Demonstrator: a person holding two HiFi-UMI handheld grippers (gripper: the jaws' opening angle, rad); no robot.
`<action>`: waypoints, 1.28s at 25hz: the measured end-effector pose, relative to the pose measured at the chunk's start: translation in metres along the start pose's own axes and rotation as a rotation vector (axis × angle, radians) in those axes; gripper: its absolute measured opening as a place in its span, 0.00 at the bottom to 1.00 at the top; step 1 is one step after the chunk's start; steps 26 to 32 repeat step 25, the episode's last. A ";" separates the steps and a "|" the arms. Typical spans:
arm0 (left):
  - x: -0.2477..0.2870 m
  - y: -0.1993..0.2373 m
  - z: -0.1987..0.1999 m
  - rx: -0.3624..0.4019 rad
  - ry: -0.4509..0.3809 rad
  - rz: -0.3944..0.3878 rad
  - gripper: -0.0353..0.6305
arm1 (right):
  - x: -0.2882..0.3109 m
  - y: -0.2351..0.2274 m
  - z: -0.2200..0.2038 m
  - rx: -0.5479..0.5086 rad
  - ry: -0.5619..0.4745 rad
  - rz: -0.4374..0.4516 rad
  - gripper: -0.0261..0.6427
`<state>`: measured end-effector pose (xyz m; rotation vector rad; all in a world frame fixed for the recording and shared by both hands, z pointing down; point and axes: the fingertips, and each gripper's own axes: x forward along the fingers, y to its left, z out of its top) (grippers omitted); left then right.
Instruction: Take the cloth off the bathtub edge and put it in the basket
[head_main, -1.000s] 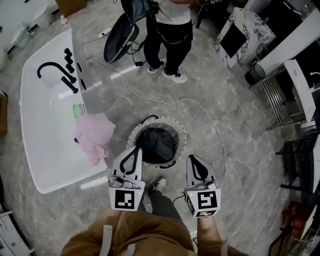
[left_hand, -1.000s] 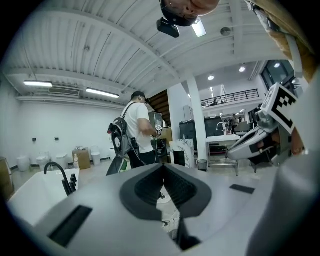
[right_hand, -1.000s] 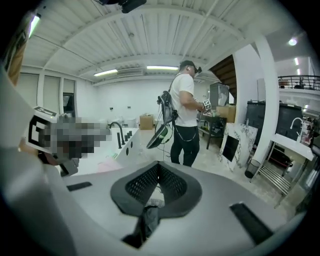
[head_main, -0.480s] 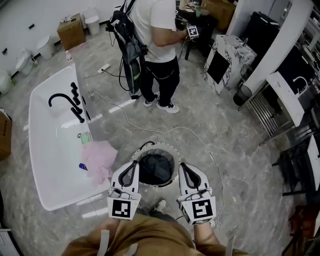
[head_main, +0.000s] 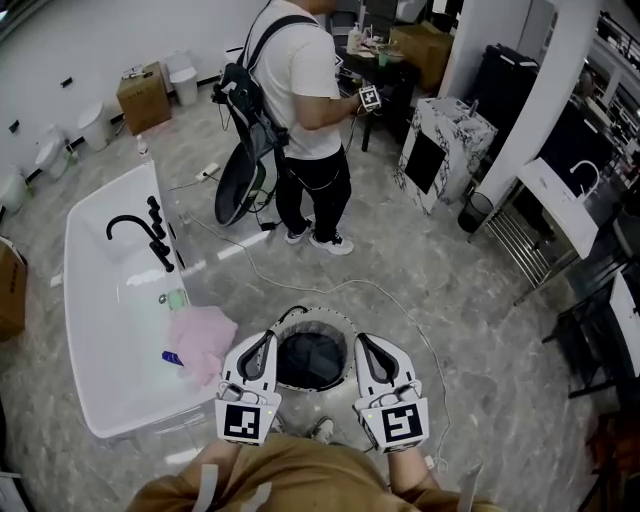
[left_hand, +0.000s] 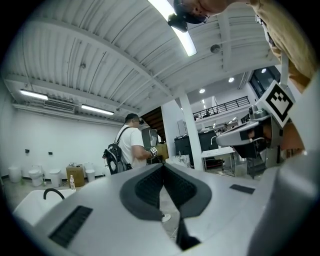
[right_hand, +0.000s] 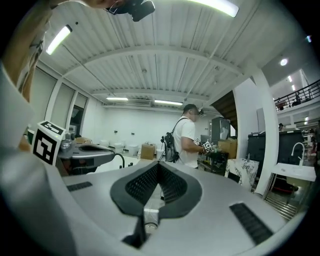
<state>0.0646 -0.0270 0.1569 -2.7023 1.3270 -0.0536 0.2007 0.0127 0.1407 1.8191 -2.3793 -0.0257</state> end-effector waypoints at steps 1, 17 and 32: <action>-0.001 -0.001 0.002 0.000 -0.003 0.000 0.06 | -0.002 0.001 0.000 -0.002 0.009 -0.003 0.05; 0.000 -0.004 0.007 0.036 -0.025 -0.018 0.06 | -0.016 0.000 0.016 -0.031 -0.032 -0.005 0.05; 0.000 0.007 0.007 0.010 0.000 -0.011 0.06 | -0.004 0.007 0.023 -0.018 -0.035 -0.001 0.05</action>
